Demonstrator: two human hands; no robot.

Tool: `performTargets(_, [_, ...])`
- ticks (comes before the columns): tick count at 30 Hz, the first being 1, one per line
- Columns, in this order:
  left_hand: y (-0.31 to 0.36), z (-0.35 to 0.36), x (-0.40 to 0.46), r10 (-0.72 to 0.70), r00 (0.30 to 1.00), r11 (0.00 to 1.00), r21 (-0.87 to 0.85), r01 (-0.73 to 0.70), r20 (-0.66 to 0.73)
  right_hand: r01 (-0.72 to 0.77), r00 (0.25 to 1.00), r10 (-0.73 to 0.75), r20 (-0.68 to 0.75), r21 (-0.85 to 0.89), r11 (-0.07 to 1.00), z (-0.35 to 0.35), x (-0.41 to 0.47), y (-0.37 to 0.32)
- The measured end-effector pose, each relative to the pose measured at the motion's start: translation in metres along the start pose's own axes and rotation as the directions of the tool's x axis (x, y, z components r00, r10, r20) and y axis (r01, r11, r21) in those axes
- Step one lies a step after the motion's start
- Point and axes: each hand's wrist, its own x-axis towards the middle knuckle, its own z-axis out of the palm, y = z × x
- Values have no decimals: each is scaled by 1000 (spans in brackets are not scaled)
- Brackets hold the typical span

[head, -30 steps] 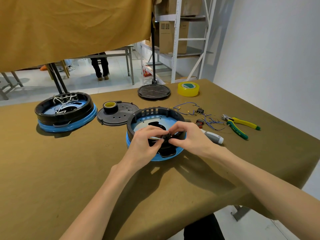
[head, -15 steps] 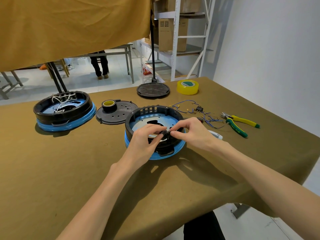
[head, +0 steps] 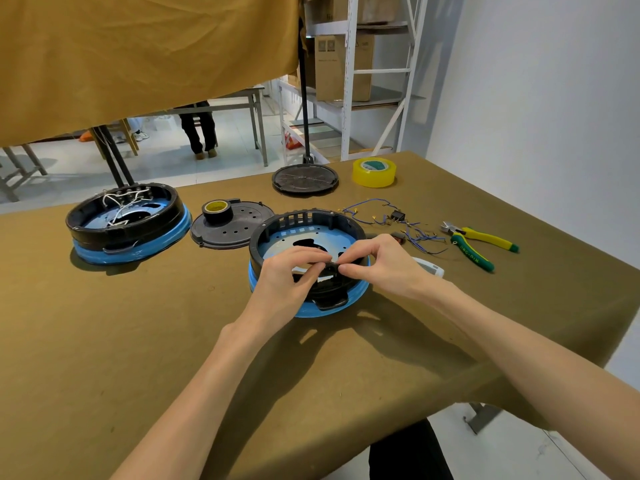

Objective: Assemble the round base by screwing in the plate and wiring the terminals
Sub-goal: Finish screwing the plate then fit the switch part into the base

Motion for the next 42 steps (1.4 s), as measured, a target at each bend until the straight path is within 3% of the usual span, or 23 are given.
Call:
performTargets(10, [-2, -4, 0, 19, 998, 999, 46, -22, 56, -4, 996, 16, 83, -132, 991, -5, 2, -8])
performTargets(17, [-8, -9, -3, 77, 994, 996, 44, -81, 84, 74, 993, -57, 102, -176, 982, -3, 1, -26])
performTargets(21, [-19, -14, -17, 104, 993, 992, 60, -108, 56, 205, 979, -199, 52, -353, 913, 10, -10, -25])
performTargets(25, [-31, -11, -29, 105, 994, 977, 183, -111, 41, 309, 948, -301, 105, -532, 788, 24, -16, -22])
performTargets(32, [-32, -6, -35, 82, 995, 988, 133, -75, -51, 283, 930, -366, -1, -632, 721, 40, -34, -11])
performTargets(36, [-31, -5, -34, 103, 995, 975, 201, -97, -19, 174, 938, -314, -148, -582, 794, 43, -35, -11])
performTargets(40, [-29, -5, -35, 108, 994, 968, 229, -101, -18, 168, 981, -194, 3, -514, 841, 38, -38, -13])
performTargets(42, [-27, -3, -34, 105, 994, 970, 224, -97, -26, 79, 995, -96, -25, -388, 918, 30, -34, -16])
